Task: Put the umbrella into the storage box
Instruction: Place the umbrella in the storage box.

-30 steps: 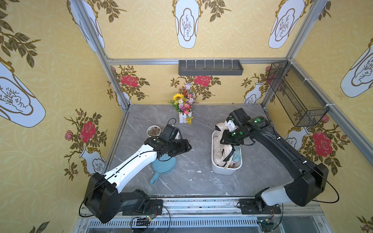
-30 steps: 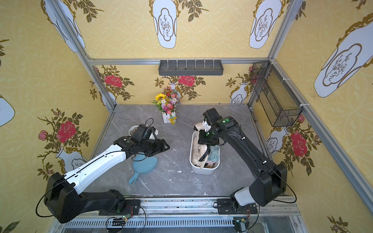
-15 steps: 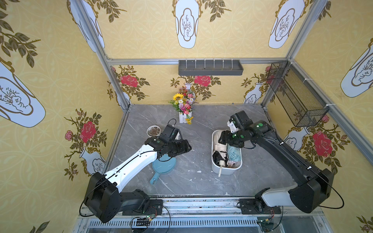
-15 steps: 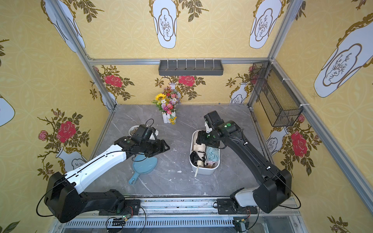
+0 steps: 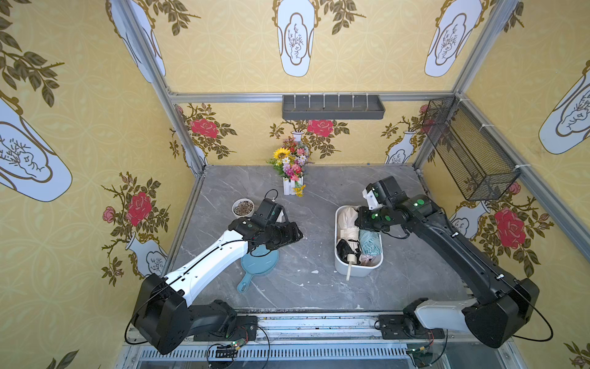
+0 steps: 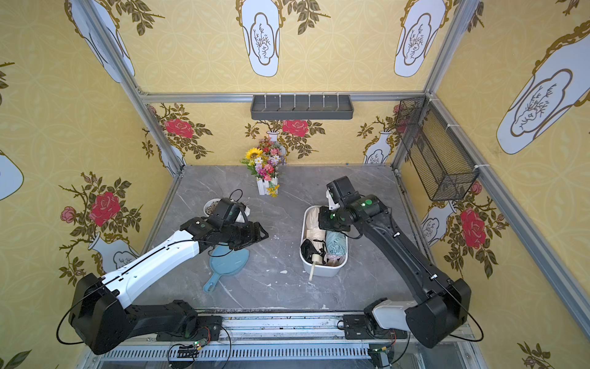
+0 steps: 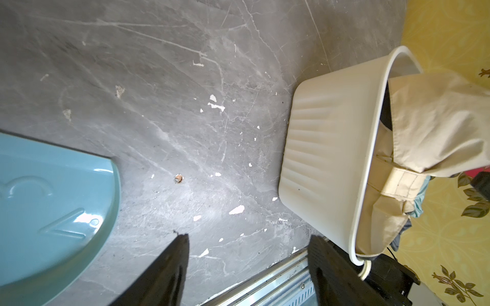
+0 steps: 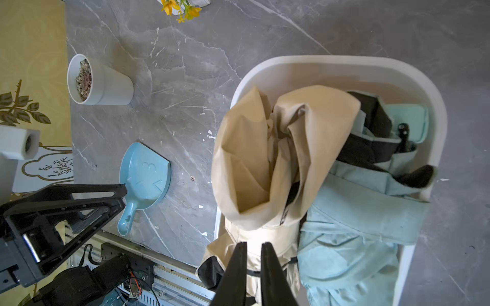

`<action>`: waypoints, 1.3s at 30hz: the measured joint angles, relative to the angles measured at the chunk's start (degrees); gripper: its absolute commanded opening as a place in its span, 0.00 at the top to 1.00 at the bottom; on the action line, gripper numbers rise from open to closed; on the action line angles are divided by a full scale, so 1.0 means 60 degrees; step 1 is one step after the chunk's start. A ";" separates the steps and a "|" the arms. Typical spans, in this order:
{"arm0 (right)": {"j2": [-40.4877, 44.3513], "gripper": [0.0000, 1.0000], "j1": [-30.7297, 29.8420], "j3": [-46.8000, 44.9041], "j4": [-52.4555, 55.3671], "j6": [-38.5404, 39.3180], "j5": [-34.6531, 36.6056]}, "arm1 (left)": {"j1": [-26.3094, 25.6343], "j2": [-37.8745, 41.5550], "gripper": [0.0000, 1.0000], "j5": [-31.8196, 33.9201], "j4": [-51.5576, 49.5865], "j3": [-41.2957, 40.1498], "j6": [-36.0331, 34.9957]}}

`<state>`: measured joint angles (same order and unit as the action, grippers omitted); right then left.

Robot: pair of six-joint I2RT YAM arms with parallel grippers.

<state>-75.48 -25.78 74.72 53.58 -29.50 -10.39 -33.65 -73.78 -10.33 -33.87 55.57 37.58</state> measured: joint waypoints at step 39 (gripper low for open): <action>-0.0171 0.32 -0.0069 0.0321 -0.1188 -0.0503 0.0882 | 0.0004 -0.0029 0.23 0.0273 0.0240 -0.0004 0.0025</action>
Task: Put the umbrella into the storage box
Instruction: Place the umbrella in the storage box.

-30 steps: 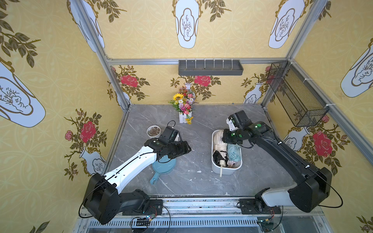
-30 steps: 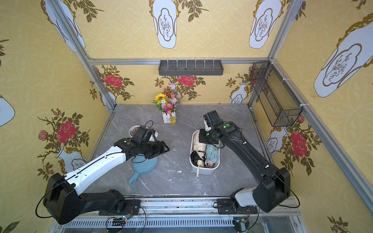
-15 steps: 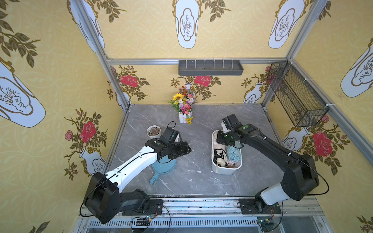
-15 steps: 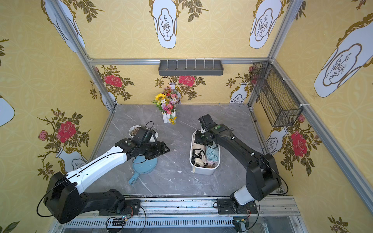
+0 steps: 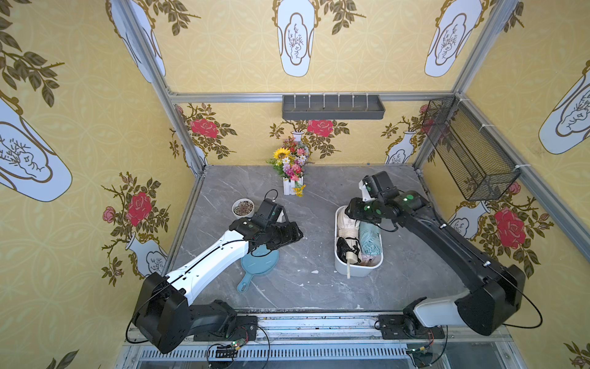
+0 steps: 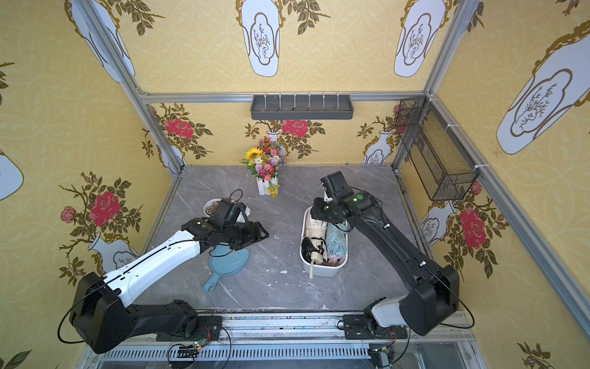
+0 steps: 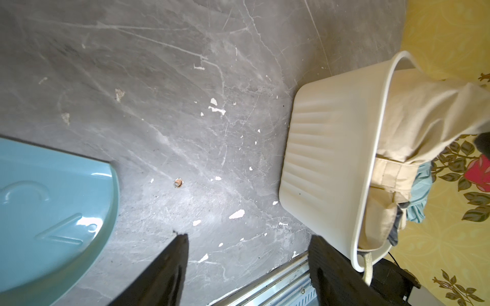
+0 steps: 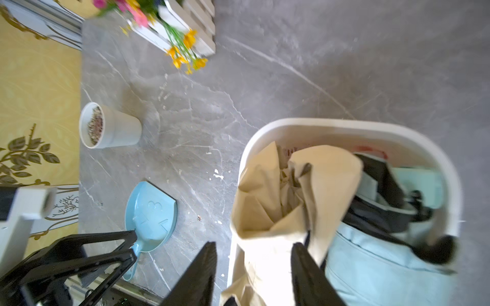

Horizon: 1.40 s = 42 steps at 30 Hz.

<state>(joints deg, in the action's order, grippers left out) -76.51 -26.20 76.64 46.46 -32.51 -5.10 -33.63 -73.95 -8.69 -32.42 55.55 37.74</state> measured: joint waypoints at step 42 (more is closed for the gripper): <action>0.0907 0.83 0.2011 -0.2157 -0.1264 0.1621 -0.2892 | 0.3140 0.2579 0.05 0.1053 0.2535 -0.2273 -0.2215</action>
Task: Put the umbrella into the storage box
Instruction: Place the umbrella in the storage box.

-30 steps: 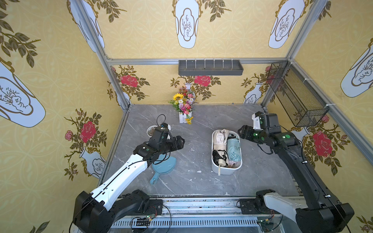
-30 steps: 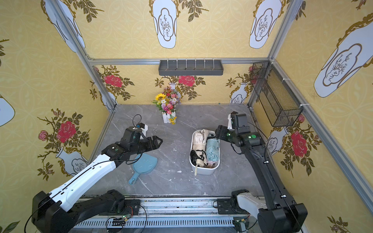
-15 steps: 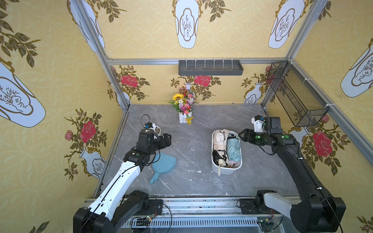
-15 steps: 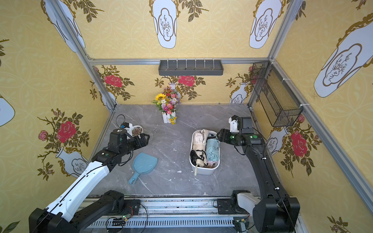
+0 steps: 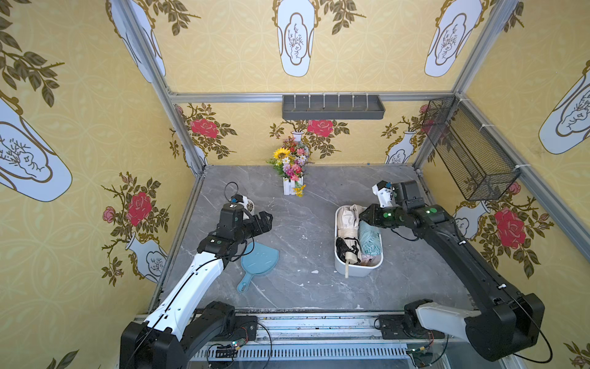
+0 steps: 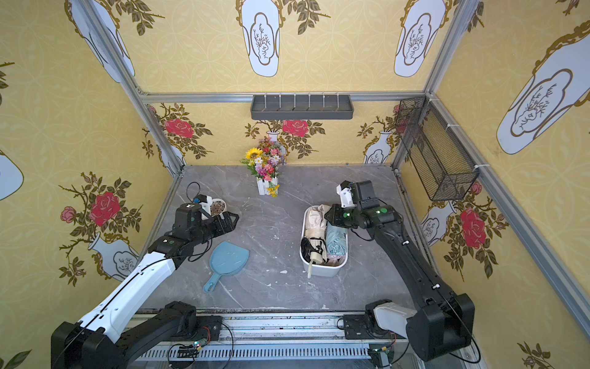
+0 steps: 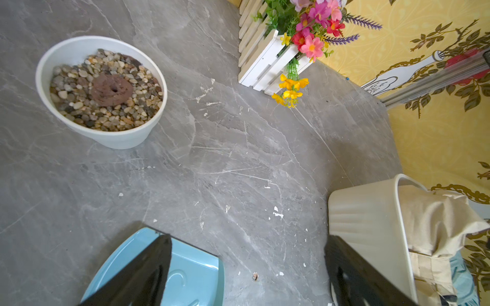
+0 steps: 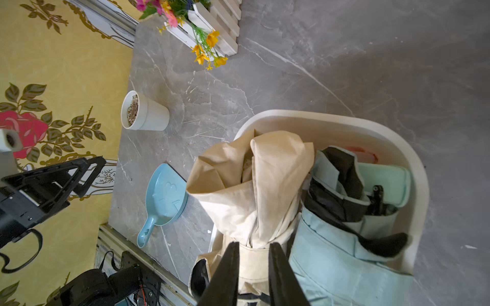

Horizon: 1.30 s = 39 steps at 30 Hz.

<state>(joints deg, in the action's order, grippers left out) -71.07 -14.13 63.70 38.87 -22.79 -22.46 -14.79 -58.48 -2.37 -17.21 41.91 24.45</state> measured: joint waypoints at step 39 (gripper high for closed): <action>-0.0492 0.24 -0.1093 0.0645 -0.0455 -0.1137 0.2004 | 0.0157 0.0572 0.04 0.0517 0.0262 -0.0379 -0.0470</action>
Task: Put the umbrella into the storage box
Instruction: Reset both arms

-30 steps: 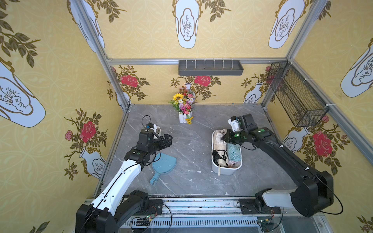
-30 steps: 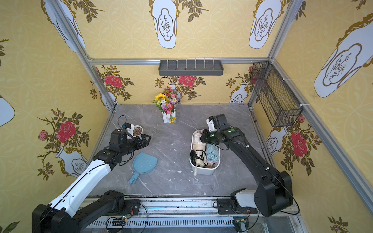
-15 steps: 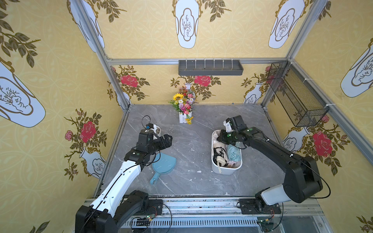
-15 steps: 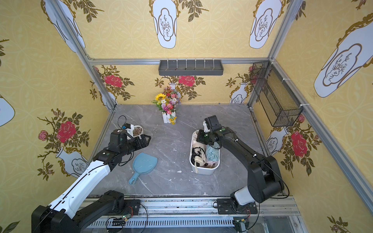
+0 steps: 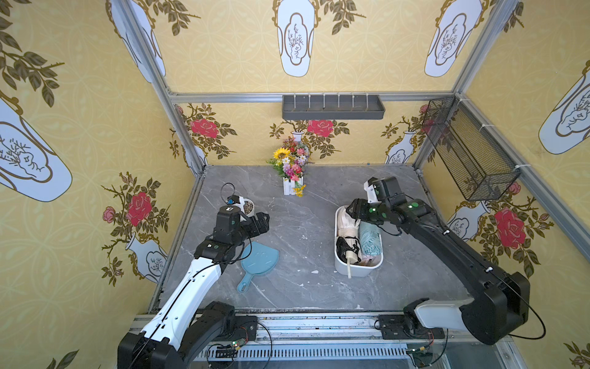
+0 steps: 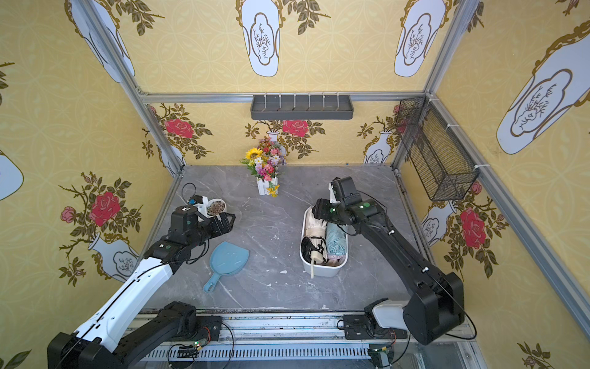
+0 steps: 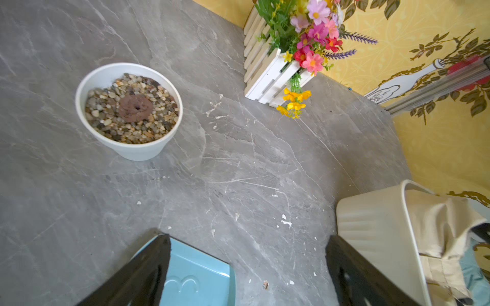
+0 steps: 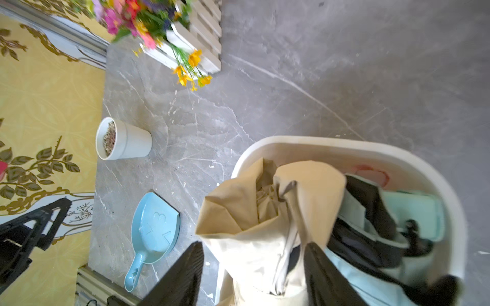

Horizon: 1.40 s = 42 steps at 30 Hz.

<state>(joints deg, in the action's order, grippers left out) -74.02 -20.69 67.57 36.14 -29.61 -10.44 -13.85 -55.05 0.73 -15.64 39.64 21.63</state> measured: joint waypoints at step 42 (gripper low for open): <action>-0.1184 0.18 0.4597 -0.9238 -1.3672 0.4240 -0.0280 | 0.3475 -0.2291 0.04 0.1373 1.2324 -0.5916 -0.2437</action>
<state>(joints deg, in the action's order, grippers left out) -81.12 6.90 12.14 -45.89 -4.16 -12.12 7.01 -68.79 8.97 58.30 4.14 7.01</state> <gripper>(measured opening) 0.819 0.971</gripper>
